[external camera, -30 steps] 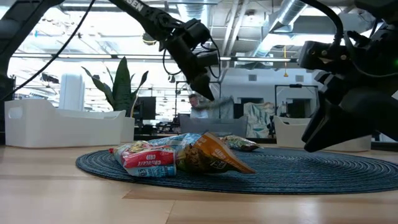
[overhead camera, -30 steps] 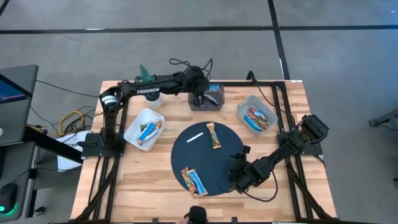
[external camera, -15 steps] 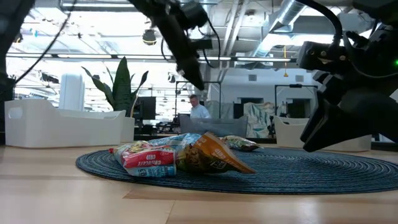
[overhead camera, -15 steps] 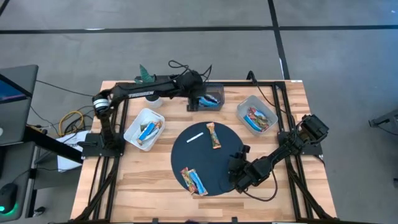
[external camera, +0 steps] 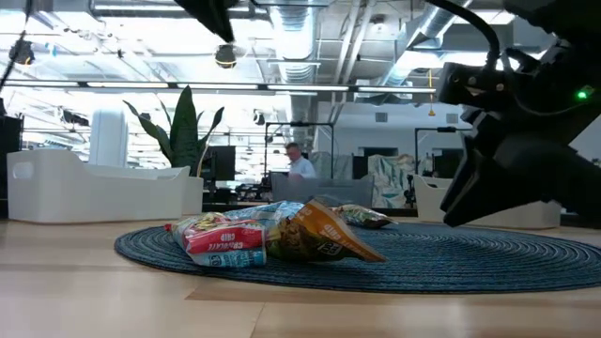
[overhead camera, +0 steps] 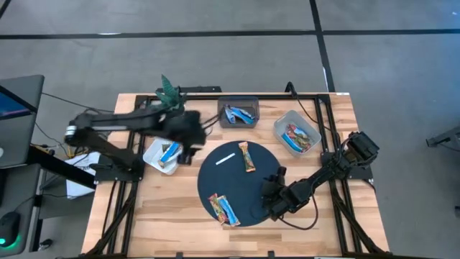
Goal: Pick and place Granola Bars by type
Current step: Put the red granola bar into the gray bin
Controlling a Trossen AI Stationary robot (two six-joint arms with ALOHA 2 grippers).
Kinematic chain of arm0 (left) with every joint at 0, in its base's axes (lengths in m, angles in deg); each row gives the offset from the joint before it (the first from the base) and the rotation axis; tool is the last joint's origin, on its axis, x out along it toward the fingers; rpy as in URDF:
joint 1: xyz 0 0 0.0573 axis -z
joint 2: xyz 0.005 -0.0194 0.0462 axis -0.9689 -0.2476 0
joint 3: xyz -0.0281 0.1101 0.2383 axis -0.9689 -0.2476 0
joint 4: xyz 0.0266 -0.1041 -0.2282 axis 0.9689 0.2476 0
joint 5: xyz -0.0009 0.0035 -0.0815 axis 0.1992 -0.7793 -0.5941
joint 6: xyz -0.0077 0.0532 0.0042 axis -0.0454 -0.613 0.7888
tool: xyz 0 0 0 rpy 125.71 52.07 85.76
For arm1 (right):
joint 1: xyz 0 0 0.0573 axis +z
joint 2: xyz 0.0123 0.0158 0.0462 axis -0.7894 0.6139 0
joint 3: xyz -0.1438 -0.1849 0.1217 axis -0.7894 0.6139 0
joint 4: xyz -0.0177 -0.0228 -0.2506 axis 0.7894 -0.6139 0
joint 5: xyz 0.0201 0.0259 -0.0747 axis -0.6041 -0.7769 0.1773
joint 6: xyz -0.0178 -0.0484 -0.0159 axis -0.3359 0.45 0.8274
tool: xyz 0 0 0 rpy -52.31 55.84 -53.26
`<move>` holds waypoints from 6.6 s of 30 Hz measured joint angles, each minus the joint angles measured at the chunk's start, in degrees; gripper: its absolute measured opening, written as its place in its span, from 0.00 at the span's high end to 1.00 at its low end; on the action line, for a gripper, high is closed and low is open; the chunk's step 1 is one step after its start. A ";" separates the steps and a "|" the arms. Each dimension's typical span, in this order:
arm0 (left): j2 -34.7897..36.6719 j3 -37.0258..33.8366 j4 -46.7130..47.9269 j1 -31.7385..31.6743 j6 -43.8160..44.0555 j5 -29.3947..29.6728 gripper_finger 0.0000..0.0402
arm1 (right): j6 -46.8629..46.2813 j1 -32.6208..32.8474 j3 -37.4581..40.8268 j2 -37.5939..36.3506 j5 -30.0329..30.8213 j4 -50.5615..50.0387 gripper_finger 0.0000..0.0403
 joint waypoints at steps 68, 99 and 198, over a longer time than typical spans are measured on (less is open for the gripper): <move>-0.82 -53.84 -77.00 18.31 -10.30 -12.56 0.48 | 19.03 -13.24 -16.72 0.13 -11.95 -6.12 0.71; -22.69 -47.00 -84.81 10.61 -9.77 -28.69 0.48 | 19.67 -10.16 -16.70 0.13 -11.94 -5.74 0.71; -13.89 -46.22 -72.52 1.15 -5.75 -12.99 0.55 | 26.20 -20.69 -9.09 0.11 -26.24 24.62 0.33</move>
